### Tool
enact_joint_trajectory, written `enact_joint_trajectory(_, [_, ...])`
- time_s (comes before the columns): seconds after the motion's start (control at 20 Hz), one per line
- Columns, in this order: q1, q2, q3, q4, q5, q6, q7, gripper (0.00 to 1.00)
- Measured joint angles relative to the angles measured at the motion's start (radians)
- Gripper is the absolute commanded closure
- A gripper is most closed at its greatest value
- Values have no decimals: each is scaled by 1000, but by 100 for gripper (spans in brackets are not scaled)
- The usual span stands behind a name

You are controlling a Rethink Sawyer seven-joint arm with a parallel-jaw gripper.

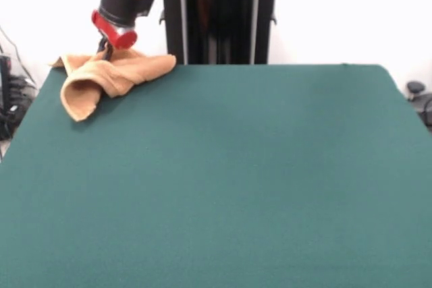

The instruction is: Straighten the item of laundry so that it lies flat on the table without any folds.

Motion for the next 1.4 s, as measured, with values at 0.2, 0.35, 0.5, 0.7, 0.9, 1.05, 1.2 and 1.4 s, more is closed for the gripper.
enact_joint_trajectory(0.2, [-215, -100, 137, 45, -96, 1, 0, 100])
enact_joint_trajectory(0.35, [-289, -126, 188, 64, -119, 1, 0, 100])
enact_joint_trajectory(0.5, [-356, -146, 236, 81, -141, 1, 0, 100])
enact_joint_trajectory(0.7, [-401, -159, 279, 92, -168, 1, 0, 100])
enact_joint_trajectory(0.9, [-427, -167, 312, 95, -197, 1, 0, 100])
enact_joint_trajectory(1.05, [-392, -169, 331, 95, -202, 1, 0, 0])
enact_joint_trajectory(1.2, [-363, -168, 343, 95, -202, 1, 0, 0])
enact_joint_trajectory(1.4, [-320, -171, 369, 95, -202, 1, 0, 0])
